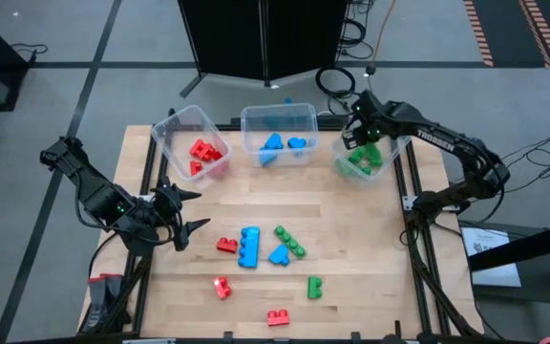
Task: Sort blocks
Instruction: Put the green game piece into the right transparent bin, then put the blue game piece into the middle transparent bin
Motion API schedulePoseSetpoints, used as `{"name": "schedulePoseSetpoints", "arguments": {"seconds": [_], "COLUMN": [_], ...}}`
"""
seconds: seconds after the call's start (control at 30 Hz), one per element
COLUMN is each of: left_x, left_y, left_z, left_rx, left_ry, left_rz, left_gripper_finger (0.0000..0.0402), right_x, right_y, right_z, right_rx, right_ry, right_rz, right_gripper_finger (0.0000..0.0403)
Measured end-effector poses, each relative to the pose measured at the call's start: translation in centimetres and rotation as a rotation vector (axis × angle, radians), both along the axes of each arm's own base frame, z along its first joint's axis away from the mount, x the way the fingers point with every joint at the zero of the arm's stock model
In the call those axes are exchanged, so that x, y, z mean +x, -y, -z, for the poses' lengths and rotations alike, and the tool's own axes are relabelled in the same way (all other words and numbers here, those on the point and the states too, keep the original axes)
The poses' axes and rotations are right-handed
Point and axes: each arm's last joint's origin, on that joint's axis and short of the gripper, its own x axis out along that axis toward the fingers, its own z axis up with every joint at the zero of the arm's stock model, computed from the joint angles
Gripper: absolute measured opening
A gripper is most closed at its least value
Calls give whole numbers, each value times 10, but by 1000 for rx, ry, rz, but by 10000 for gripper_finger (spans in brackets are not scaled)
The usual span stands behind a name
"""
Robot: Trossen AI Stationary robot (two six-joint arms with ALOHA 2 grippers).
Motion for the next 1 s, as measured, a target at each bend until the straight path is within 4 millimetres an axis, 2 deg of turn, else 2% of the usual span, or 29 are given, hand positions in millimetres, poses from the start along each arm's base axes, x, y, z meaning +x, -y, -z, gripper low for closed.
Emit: {"name": "schedulePoseSetpoints", "arguments": {"seconds": [0.17, 0.33, 0.57, 0.73, 0.8, 0.87, 1.0], "left_x": [0, 0, 0, 0, 0, 0, 0], "left_y": [0, 0, 0, 0, 0, 0, 0], "left_z": [0, 0, 0, 0, 0, 0, 0], "left_rx": [0, -1, -21, -21, -21, -21, -21], "left_ry": [0, 0, 9, 8, 8, 8, 8], "left_rz": [0, 0, -13, -13, -13, -13, -13], "left_gripper_finger": [336, 336, 336, 336, 336, 336, 336], "right_x": [-4, -10, -12, -10, -9, -8, -10], "right_y": [2, 5, 7, 6, 6, 6, 1], "right_z": [18, 27, 28, 27, 18, -3, -69], "right_rx": [24, 47, 56, 89, 100, 77, -75], "right_ry": [39, 45, 41, 68, 102, 146, 255], "right_rz": [1, 19, 16, -17, -44, -83, -140], "right_gripper_finger": [111, 114, 208, 244, 249, 251, 249]}}
